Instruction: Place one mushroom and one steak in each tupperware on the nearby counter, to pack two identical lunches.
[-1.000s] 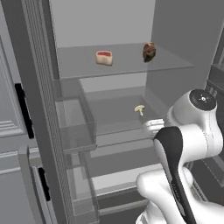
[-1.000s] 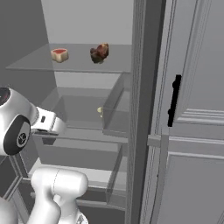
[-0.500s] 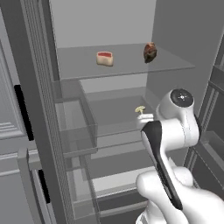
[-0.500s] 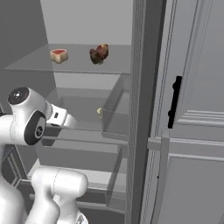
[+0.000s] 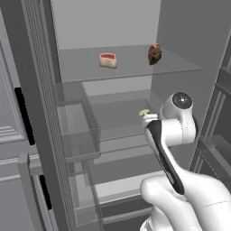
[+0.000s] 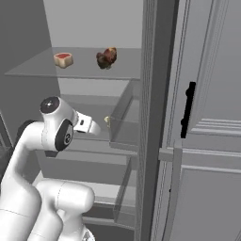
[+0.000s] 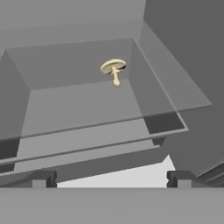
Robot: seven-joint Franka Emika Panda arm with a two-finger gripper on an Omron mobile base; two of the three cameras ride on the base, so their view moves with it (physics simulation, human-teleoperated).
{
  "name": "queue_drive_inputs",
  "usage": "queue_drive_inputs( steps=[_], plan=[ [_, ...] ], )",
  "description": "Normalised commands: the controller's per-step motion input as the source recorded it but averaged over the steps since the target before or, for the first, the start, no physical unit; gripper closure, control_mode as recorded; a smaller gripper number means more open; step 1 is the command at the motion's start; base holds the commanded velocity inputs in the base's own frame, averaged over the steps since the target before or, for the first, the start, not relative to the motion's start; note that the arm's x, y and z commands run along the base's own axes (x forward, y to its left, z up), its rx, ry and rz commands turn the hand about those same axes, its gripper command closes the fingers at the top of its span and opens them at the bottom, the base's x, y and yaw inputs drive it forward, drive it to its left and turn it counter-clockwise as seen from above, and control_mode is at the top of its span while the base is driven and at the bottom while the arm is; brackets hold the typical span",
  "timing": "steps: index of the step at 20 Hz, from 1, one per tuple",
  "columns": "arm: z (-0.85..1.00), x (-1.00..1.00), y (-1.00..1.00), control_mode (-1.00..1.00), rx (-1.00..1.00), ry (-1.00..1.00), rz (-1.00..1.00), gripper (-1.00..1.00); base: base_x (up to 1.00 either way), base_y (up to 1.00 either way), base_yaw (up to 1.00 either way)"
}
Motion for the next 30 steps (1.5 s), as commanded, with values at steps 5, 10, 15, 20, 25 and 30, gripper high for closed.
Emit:
queue_drive_inputs(
  steps=[5,10,15,20,25,30],
  plan=[
    [-0.28,0.68,-0.28,-1.00,0.00,0.00,0.00,-1.00,0.00,0.00,0.00],
    [-0.08,0.58,-0.14,-1.00,0.00,0.00,0.00,-1.00,0.00,0.00,0.00],
    [-0.03,0.55,-0.07,-1.00,0.00,0.02,0.00,-1.00,0.00,0.00,0.00],
    [-0.13,0.45,-0.01,-1.00,0.00,0.04,0.00,-1.00,0.00,0.00,0.00],
    [-0.18,0.35,0.00,-1.00,0.00,0.03,0.00,-1.00,0.00,0.00,0.00],
    [-0.29,0.35,0.00,-1.00,0.00,0.03,0.00,-1.00,0.00,0.00,0.00]
  ],
)
